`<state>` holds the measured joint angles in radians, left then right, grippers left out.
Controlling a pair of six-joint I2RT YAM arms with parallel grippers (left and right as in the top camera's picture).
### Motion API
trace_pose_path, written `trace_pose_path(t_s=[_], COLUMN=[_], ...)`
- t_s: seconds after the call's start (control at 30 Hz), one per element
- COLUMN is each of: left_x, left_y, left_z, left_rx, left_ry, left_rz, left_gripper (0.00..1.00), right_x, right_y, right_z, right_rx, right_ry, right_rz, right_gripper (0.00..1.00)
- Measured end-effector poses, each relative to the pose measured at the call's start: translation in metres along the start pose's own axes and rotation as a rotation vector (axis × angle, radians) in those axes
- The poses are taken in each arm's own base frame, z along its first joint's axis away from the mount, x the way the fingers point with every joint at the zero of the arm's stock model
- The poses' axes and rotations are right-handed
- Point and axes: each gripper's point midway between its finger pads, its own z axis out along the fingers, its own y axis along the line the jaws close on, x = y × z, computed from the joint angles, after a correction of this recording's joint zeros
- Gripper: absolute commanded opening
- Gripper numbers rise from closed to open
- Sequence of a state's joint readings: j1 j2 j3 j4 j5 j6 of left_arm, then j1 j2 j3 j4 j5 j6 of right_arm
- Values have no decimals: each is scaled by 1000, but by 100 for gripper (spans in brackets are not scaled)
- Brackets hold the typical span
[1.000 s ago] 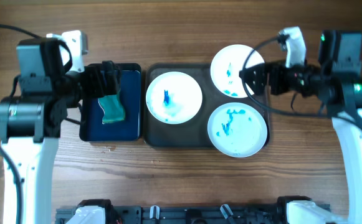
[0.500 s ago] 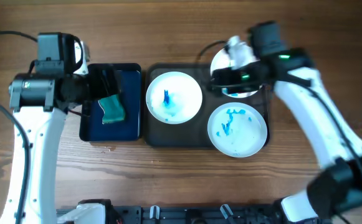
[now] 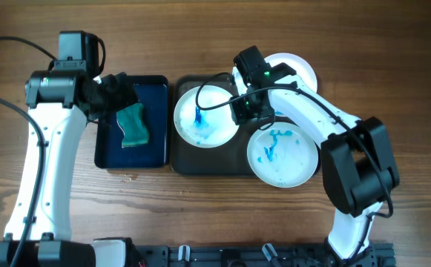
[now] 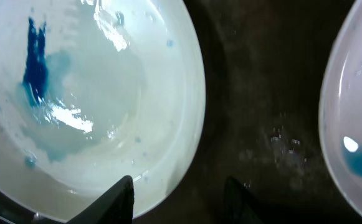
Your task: Clean dirty plates on tray and stack at the side
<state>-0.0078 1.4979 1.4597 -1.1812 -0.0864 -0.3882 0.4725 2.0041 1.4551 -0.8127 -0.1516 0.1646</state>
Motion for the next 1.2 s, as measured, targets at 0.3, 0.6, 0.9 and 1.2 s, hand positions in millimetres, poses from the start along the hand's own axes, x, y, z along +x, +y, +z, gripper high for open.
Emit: trace_pose_path(t_s=[0.3, 0.6, 0.9, 1.2], left_x=[2, 2, 28, 36], left_y=[0, 3, 9, 5], left_z=[18, 19, 50, 100], left_rx=[-27, -45, -47, -40], left_ry=[45, 42, 117, 150], left_rz=[-4, -6, 40, 41], left_gripper=[100, 100, 96, 73], right_x=[-9, -16, -17, -16], right_y=[-4, -4, -4, -4], right_z=[28, 35, 35, 35], right_rx=[6, -1, -1, 0], right_ry=[-11, -23, -24, -21], right_rz=[14, 61, 84, 79], right_gripper=[21, 4, 4, 4])
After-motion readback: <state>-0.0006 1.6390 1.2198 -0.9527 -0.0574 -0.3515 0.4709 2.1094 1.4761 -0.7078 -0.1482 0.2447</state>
